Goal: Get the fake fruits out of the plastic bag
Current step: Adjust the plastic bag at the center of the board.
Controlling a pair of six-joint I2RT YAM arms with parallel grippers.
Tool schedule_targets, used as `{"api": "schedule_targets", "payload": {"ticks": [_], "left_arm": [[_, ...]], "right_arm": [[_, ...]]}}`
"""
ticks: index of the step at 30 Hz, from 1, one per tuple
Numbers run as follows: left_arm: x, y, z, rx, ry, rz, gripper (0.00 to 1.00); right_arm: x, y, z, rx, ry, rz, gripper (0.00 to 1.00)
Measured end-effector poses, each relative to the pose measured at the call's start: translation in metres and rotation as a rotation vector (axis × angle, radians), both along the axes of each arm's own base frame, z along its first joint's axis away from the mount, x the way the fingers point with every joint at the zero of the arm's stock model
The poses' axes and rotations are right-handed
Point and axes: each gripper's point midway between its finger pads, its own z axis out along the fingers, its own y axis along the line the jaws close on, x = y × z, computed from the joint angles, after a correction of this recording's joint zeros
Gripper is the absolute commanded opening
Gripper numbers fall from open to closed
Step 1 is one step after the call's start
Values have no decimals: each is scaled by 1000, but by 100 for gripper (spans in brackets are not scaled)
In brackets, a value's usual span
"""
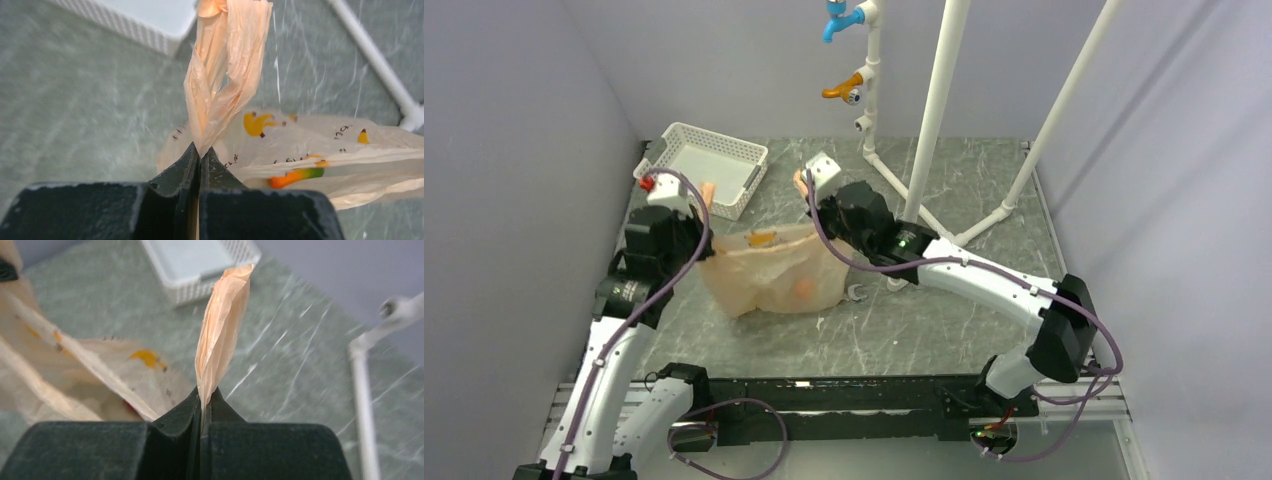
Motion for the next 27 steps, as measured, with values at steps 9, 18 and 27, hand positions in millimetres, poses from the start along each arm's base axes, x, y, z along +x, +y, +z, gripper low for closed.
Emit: {"api": "schedule_targets", "payload": {"ticks": [9, 18, 27], "left_arm": [[-41, -19, -92, -79, 191, -90, 5], [-51, -34, -56, -154, 75, -170, 8], [-66, -39, -32, -198, -93, -212, 10]], "right_arm": [[-73, -34, -110, -99, 296, 92, 68], [-101, -43, -30, -31, 208, 159, 80], [-142, -2, 69, 162, 90, 402, 22]]}}
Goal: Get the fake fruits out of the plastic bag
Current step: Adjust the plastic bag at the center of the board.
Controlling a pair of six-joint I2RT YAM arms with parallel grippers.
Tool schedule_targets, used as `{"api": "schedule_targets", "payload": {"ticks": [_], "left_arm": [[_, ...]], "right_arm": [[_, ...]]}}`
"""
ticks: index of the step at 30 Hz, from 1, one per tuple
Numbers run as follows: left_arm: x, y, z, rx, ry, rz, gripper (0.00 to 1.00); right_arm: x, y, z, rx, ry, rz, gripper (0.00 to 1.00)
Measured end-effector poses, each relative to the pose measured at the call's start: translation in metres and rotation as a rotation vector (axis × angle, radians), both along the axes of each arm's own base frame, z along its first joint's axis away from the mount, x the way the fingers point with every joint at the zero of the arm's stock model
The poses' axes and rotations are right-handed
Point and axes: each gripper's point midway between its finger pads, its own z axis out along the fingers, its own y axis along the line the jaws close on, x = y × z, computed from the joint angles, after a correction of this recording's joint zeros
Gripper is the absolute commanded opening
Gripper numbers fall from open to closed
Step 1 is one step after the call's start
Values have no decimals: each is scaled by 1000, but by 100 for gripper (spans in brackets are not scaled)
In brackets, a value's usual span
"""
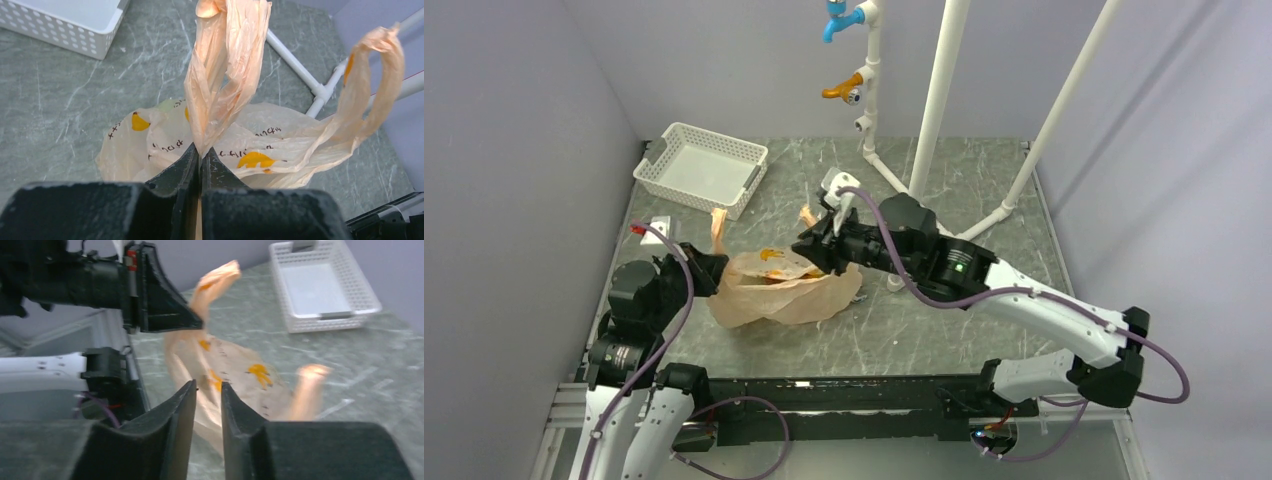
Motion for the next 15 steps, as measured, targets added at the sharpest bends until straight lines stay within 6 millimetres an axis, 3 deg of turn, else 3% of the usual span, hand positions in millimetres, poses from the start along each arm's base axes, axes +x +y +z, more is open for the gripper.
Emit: {"api": "schedule_targets", "payload": {"ticks": [3, 6, 9, 15], "left_arm": [[-4, 1, 10, -7, -48, 1, 10], [-8, 1, 18, -16, -101, 0, 10], [-11, 0, 21, -22, -133, -7, 11], [-14, -3, 22, -30, -158, -31, 10]], "right_arm": [[-10, 29, -13, 24, 86, 96, 15], [-13, 53, -52, -28, 199, 139, 12], [-13, 61, -88, -95, 281, 132, 12], [-8, 70, -114, -141, 345, 103, 13]]}}
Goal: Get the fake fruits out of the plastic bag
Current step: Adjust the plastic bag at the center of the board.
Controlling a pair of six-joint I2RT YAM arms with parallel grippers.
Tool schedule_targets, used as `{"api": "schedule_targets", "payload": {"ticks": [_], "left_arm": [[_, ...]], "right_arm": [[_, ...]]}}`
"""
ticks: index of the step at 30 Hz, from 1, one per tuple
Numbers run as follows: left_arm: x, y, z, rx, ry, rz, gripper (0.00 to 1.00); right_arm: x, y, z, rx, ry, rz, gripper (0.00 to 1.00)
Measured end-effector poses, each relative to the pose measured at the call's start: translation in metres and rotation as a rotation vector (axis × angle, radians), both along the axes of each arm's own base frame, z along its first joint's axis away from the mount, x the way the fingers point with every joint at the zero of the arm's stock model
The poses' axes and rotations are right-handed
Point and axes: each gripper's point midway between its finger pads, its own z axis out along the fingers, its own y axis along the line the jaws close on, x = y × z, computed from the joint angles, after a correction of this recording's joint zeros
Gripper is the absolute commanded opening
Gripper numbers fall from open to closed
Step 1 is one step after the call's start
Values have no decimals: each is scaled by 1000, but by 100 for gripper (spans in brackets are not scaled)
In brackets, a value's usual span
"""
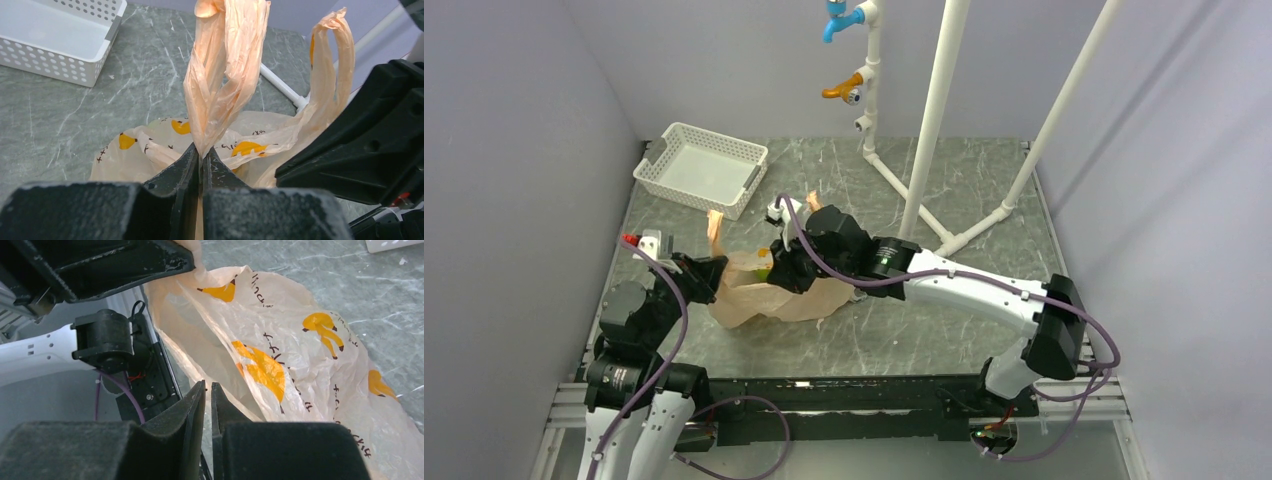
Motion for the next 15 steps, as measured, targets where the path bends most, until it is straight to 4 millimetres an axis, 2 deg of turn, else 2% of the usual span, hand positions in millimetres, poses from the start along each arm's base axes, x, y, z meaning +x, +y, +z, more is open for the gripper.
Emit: {"api": "schedule_targets", "payload": {"ticks": [5, 7, 12, 15], "left_arm": [[-3, -1, 4, -3, -19, -6, 10], [-5, 0, 6, -5, -29, -5, 10], [-6, 0, 6, -5, -33, -4, 11], [-6, 2, 4, -3, -23, 5, 15]], "right_arm": [[10, 12, 2, -4, -1, -23, 14], [15, 16, 0, -9, -8, -39, 20], [30, 15, -16, -58, -41, -96, 25], [44, 10, -30, -112, -79, -157, 45]]}}
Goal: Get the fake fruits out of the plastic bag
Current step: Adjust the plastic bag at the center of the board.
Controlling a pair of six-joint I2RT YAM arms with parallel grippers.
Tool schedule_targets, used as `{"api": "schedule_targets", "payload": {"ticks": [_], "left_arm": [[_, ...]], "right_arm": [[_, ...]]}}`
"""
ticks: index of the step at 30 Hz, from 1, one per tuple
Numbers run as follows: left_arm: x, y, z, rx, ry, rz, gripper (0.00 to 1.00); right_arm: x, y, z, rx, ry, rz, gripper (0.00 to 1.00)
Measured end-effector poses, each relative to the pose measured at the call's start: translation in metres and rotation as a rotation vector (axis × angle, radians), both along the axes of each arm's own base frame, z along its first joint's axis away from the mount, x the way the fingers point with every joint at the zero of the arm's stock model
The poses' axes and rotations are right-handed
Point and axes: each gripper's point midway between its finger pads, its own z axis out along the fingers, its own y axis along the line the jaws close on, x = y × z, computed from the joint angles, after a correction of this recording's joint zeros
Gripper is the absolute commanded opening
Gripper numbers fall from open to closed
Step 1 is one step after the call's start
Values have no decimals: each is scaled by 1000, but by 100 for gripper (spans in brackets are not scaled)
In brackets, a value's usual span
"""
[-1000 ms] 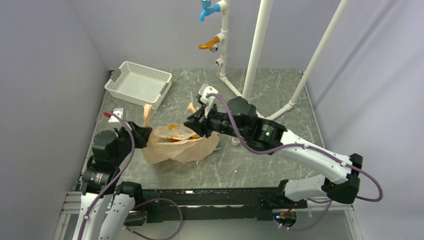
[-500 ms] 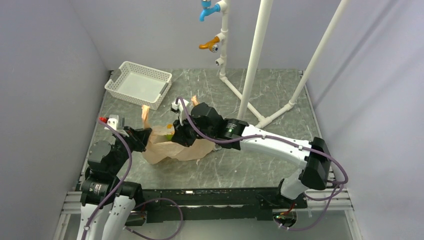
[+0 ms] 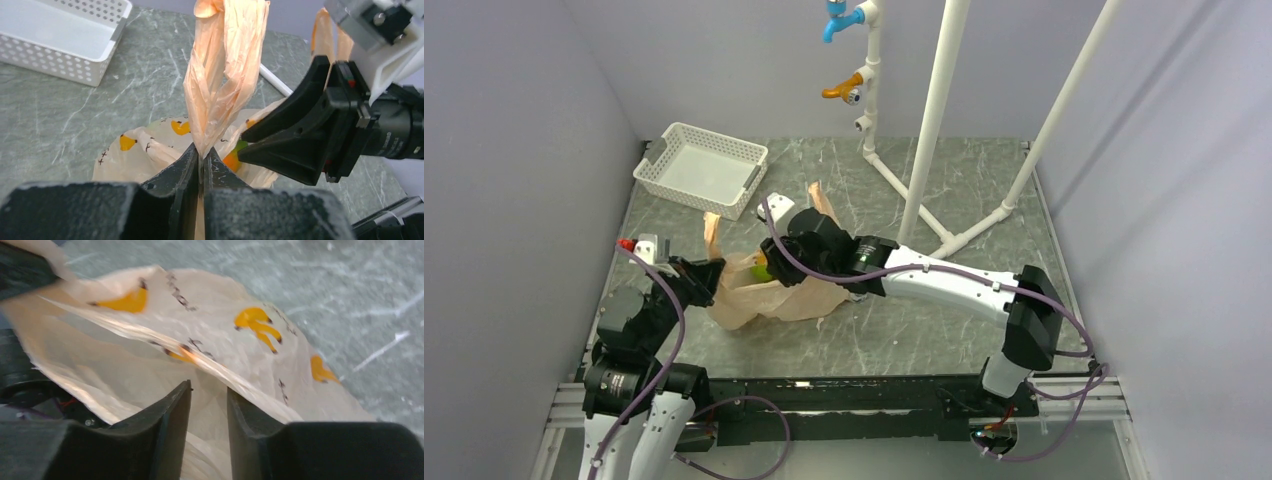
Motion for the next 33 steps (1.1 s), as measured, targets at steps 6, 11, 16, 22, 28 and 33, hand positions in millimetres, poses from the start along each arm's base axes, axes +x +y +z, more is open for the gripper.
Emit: {"api": "schedule_targets", "payload": {"ticks": [6, 11, 16, 22, 28, 33], "left_arm": [[3, 18, -8, -2, 141, 120, 36], [7, 25, -18, 26, 259, 165, 93], [-15, 9, 3, 33, 275, 49, 96], [-43, -27, 100, -11, 89, -202, 84], [-81, -58, 109, -72, 34, -446, 78], [-75, -69, 79, -131, 126, -512, 60]], "right_arm": [[-6, -33, -55, -125, 1, -41, 81], [-38, -67, -109, -202, 80, -33, 93], [-46, -69, -118, -199, 104, -36, 95], [-31, -48, -83, -93, 66, -52, 92], [-5, -37, -54, 35, 55, -84, 75], [8, -37, -41, 110, 76, -90, 72]]}}
